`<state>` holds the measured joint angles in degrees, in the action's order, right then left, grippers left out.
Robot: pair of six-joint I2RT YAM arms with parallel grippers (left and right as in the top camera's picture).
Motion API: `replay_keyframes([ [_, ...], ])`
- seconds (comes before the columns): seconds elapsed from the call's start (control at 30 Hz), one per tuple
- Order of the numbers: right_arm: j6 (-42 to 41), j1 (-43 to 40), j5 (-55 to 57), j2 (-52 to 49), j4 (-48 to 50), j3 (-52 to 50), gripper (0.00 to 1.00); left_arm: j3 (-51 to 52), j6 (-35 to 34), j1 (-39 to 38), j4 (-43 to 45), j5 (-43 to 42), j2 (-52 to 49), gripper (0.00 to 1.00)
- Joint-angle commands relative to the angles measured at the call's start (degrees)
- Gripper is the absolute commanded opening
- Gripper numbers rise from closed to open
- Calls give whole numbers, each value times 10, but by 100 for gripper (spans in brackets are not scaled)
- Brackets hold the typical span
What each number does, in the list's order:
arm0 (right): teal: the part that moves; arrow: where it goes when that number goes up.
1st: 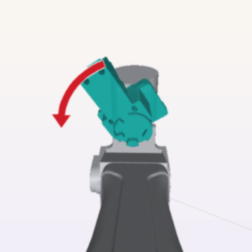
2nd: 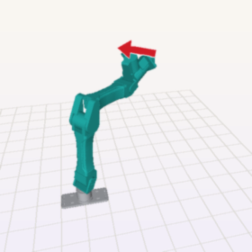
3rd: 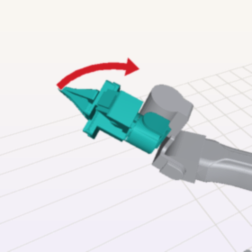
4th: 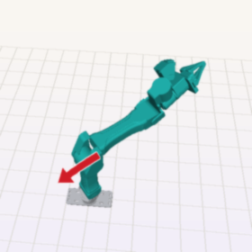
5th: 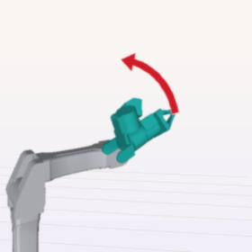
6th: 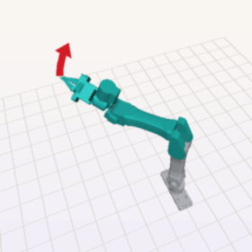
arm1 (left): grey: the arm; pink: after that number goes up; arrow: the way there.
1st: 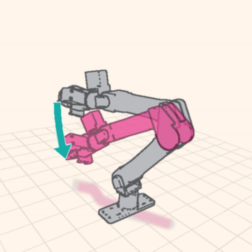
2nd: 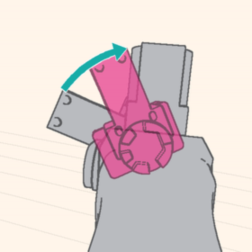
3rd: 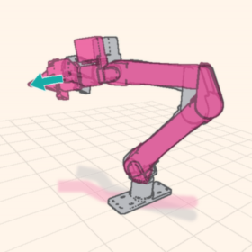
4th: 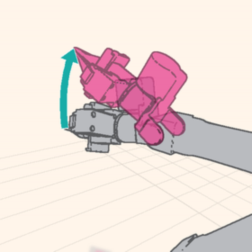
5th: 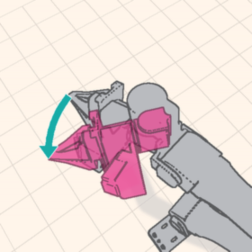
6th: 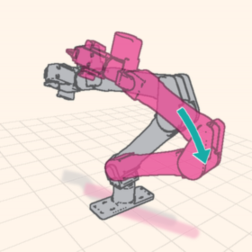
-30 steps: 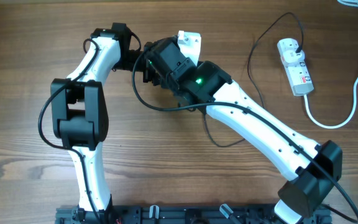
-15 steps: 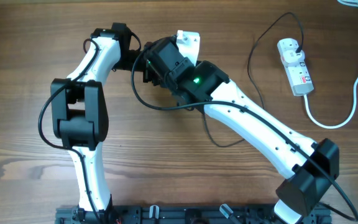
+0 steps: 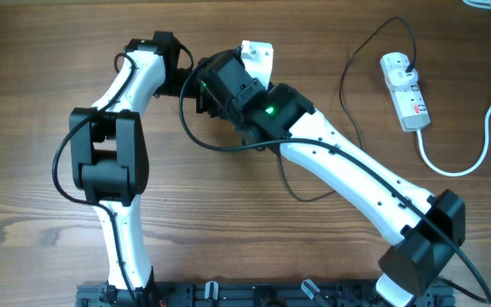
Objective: Plug charger to phone and switch on socket
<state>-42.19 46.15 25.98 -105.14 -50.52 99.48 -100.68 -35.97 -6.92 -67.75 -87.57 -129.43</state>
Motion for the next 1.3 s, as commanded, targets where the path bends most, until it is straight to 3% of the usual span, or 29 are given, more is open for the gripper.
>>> replay_keyframes([
  [0.0, 2, 1, 12, -12, 2, 5, 33, -14, -5, 1, 0, -28, 28, 70],
  [0.27, 2, 1, 12, -12, 2, 5, 6, -14, -5, 1, 0, -28, 28, 70],
  [0.63, -24, 1, 51, -3, 3, 8, 4, -14, -5, 1, 0, -28, 28, 73],
  [0.9, -207, -7, 105, 44, 3, 8, 4, -14, -5, 12, 0, -28, 28, 78],
  [0.97, -270, -12, 116, 47, 3, 8, 4, -14, -5, 14, 0, -28, 28, 79],
  [1.03, -363, -16, 112, 47, 2, 8, 4, -14, -5, 14, 0, -28, 28, 72],
  [1.17, -561, -16, 75, 47, -1, 8, 4, -14, -25, 14, 0, -28, 28, 73],
  [1.27, -618, -16, 32, 47, -1, 8, 4, -14, -40, 14, 0, -28, 28, 73],
])
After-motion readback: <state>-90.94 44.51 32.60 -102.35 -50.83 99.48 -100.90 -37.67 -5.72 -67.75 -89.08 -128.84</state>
